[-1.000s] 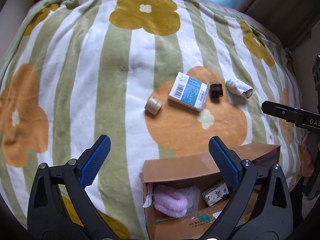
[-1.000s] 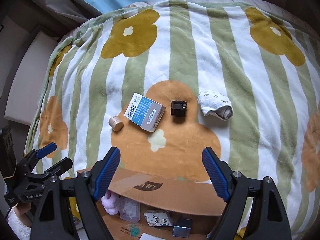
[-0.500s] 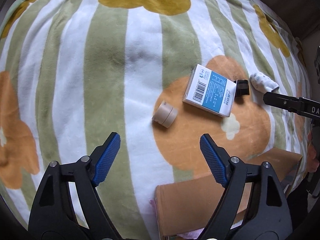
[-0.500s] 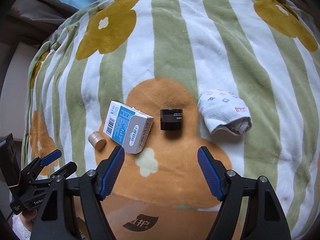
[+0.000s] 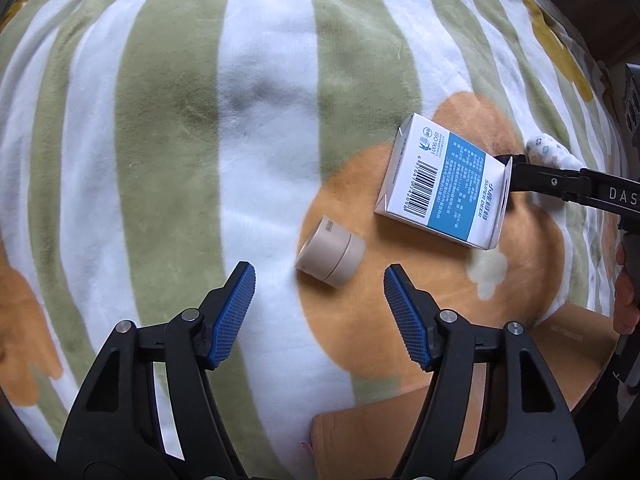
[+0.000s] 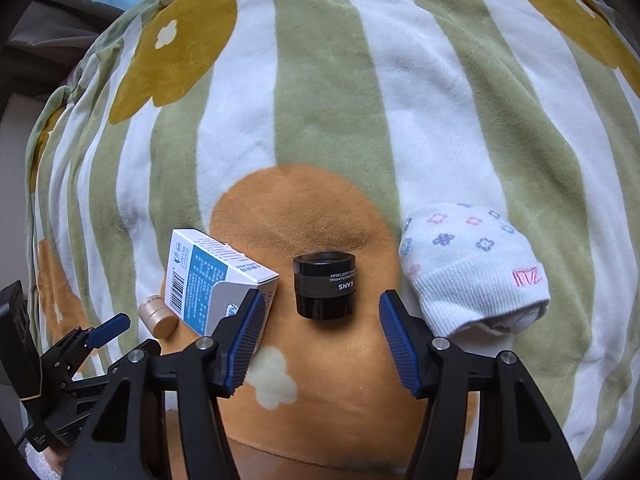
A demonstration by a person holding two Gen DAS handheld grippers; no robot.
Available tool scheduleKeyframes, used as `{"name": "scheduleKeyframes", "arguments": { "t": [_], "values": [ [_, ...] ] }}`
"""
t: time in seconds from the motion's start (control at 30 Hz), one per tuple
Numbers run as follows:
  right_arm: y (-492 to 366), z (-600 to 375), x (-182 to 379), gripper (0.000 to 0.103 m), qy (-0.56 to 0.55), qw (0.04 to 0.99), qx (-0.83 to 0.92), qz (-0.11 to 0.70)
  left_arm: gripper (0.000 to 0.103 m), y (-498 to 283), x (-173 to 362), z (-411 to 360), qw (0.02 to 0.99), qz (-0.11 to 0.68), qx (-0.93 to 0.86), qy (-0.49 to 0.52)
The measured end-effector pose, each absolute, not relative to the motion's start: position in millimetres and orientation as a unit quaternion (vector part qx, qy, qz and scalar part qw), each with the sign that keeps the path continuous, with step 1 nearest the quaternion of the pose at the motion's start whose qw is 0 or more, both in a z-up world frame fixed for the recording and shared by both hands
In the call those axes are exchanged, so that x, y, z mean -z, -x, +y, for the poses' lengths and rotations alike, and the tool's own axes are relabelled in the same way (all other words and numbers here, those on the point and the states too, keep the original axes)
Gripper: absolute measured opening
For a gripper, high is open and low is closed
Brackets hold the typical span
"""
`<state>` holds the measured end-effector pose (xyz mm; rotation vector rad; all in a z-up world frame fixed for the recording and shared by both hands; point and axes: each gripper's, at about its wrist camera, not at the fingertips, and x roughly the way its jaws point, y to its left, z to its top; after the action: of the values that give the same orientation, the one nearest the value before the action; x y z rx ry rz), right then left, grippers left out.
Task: Organize objects
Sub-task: 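Grasp the beige tape roll with the left tool while the right tool grasps the black lens cap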
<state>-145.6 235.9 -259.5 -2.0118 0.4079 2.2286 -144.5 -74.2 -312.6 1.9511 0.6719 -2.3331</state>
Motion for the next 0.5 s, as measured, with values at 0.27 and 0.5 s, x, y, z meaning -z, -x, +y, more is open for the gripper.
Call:
{"name": "scheduleKeyframes", "arguments": {
  "t": [0.27,0.5],
  "values": [
    [152.2,237.3,266.6,0.047,0.667,0.062,-0.733,0.116,0.044,154.8,323.1,-72.9,0.017,0.233,0.743,-0.628],
    [152.4,241.7,271.4,0.033,0.674,0.067,-0.727,0.116,0.032,160.5,326.1,-66.7,0.004,0.224,0.742,-0.632]
  ]
}}
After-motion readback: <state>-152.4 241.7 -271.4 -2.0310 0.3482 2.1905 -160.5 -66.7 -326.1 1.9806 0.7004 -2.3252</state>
